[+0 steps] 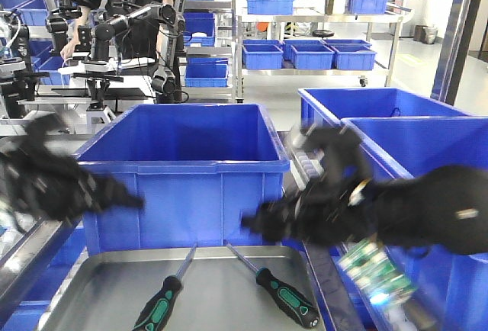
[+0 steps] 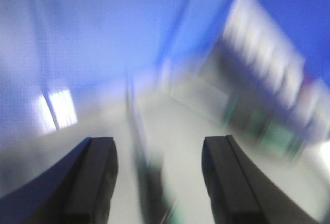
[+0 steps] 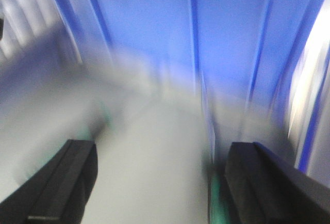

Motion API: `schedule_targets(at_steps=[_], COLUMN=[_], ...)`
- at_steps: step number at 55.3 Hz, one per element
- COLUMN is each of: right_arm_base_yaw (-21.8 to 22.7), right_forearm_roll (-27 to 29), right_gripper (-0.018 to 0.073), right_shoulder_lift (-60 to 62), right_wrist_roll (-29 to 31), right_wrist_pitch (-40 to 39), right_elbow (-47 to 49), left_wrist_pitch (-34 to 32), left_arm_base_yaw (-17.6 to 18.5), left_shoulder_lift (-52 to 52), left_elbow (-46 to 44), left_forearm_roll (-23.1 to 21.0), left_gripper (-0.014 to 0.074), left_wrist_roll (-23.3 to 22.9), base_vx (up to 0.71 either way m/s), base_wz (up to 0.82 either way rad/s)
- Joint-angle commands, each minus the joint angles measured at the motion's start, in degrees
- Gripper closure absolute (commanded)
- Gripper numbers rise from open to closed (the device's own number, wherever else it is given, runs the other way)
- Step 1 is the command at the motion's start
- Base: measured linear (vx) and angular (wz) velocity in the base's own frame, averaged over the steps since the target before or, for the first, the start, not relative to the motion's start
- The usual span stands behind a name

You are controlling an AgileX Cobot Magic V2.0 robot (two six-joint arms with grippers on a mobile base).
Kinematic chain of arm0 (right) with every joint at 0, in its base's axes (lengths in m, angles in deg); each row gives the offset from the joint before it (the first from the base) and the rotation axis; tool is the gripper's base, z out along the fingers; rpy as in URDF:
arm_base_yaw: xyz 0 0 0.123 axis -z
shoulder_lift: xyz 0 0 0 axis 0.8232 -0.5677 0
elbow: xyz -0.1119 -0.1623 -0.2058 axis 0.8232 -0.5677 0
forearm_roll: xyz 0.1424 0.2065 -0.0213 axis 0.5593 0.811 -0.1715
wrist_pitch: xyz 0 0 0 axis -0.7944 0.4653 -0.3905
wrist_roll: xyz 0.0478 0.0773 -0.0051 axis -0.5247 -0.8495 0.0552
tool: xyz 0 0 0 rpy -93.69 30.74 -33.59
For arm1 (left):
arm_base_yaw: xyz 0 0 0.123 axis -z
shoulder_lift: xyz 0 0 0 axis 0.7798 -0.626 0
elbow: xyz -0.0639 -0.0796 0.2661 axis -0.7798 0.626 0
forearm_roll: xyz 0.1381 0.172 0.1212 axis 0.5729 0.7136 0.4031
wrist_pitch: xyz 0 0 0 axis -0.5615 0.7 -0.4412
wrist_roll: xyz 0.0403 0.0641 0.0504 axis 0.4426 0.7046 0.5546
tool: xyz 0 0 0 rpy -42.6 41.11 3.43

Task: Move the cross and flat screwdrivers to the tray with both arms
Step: 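Open both grippers to release the screwdrivers on the tray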

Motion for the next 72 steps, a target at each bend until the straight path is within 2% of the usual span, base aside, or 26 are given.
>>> schedule_targets(at_steps=[1, 15, 42, 49, 54, 65, 72], right_arm_base_yaw=[0.36, 0.36, 0.36, 0.36, 0.36, 0.36, 0.36], right_forearm_roll=[0.68, 0.68, 0.68, 0.68, 0.68, 0.68, 0.68], right_gripper=[-0.0004, -0.0002, -0.0002, -0.0002, -0.0002, -0.0002, -0.0002], right_shoulder_lift=[4.72, 7.43, 7.35, 7.35, 7.35, 7.35, 7.35], right_wrist_roll=[0.09, 0.09, 0.09, 0.09, 0.09, 0.09, 0.09], right_wrist_pitch=[-6.52, -6.87, -6.37, -6.37, -6.37, -6.37, -6.37], right_elbow=[1.91, 1.91, 1.76, 1.76, 1.76, 1.76, 1.76], left_wrist_pitch=[-5.39, -5.36, -6.68, -7.71, -14.14, -34.62, -44.83], left_arm_base_yaw=[0.04, 0.04, 0.04, 0.04, 0.04, 0.04, -0.02], left_shoulder_lift=[6.11, 13.2, 13.91, 17.61, 23.64, 41.97, 55.5], left_elbow=[-1.8, -1.8, -1.8, 0.81, 8.52, 34.93, 51.71], left_forearm_roll=[-2.93, -3.03, -2.84, 2.02, 8.23, 21.99, 31.25], left_gripper=[0.01, 0.0099, 0.0099, 0.0102, 0.0143, 0.034, 0.0522], left_wrist_roll=[0.19, 0.19, 0.19, 0.02, -1.26, -13.14, -20.67], base_vx=[0.0, 0.0, 0.0, 0.0, 0.0, 0.0, 0.0], base_wz=[0.0, 0.0, 0.0, 0.0, 0.0, 0.0, 0.0])
